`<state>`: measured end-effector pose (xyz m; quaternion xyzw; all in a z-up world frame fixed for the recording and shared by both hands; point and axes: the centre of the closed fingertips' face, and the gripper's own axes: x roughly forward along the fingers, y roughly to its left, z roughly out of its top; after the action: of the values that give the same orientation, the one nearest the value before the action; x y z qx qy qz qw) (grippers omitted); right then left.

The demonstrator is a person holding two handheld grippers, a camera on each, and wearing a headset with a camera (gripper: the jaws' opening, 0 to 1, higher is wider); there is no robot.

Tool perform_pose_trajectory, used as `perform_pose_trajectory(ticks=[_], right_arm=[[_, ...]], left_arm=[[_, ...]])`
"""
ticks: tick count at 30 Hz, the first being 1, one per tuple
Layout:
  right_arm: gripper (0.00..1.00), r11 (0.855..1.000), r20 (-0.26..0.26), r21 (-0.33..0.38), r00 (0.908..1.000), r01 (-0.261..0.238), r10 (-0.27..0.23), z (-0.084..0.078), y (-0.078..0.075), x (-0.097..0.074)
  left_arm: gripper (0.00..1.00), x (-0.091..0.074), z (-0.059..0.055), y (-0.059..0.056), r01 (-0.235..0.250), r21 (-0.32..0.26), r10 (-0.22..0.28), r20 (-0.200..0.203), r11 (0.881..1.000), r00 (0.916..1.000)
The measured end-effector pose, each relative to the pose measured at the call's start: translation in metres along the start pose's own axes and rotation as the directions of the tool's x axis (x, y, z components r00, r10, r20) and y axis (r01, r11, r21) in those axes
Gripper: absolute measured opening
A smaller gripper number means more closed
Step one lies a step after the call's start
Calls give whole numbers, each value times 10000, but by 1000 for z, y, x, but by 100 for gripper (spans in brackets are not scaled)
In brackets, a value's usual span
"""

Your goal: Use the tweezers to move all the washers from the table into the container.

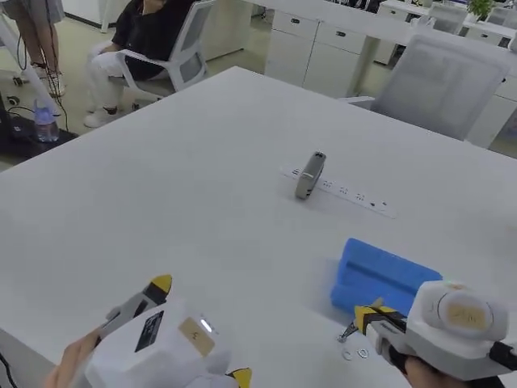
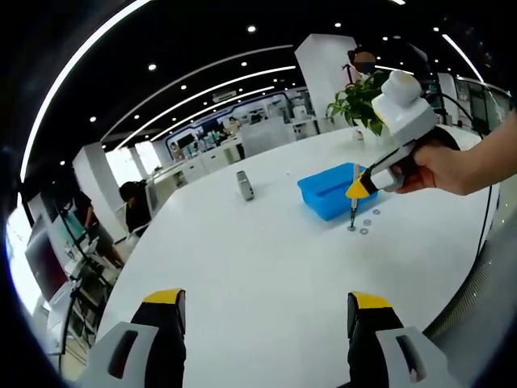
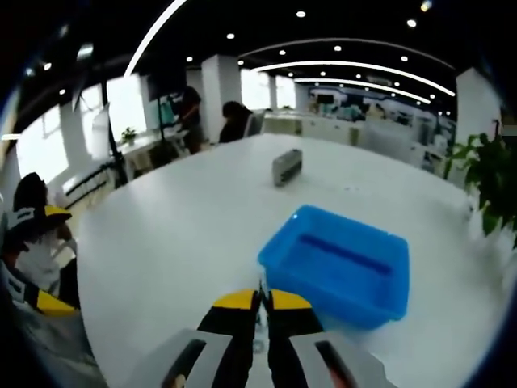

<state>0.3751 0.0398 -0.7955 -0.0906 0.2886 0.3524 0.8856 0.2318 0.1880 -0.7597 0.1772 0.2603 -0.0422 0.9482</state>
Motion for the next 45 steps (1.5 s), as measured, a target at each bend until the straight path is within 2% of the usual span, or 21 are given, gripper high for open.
perform_pose_trajectory(ticks=[2,6,13,18,21,24,27,34,40,45], right_arm=[[0,9993,-3,-371,10000,49,-49,1,0,0],[0,9982,-110,-602,9999,88,-94,1,-3,4],[0,9997,-142,-142,9997,187,-189,-3,-4,1],[0,9989,-131,-357,9994,314,-318,-3,-4,0],[0,9997,-261,-111,9994,214,-217,-2,-7,2],[0,9994,-420,-317,9990,113,-127,-2,-7,0],[0,9999,-554,-134,9985,-14,6,-1,-6,-3],[0,9999,-673,-111,9977,-18,11,-3,-12,-6],[0,9988,-402,-398,9988,-277,261,11,-9,-13],[0,9977,179,-514,9989,-434,444,34,-5,-23]], left_arm=[[84,0,0,0,6,0,-6,-1,10000,10000],[84,0,0,-1,37,27,-37,-15,10000,10000],[84,1,-1,-1,22,45,-22,-91,10000,10000],[84,1,-2,-1,7,67,-6,-102,10000,9999],[83,1,-2,-1,27,101,-26,-121,9999,9999],[83,2,-3,-2,72,166,-69,-166,9998,9998],[83,2,-3,-3,102,167,-99,-157,9998,9998],[83,2,-3,-3,102,233,-97,-208,9997,9997],[84,2,-4,-3,74,253,-68,-246,9997,9997],[84,2,-4,-2,37,250,-31,-231,9997,9997]])
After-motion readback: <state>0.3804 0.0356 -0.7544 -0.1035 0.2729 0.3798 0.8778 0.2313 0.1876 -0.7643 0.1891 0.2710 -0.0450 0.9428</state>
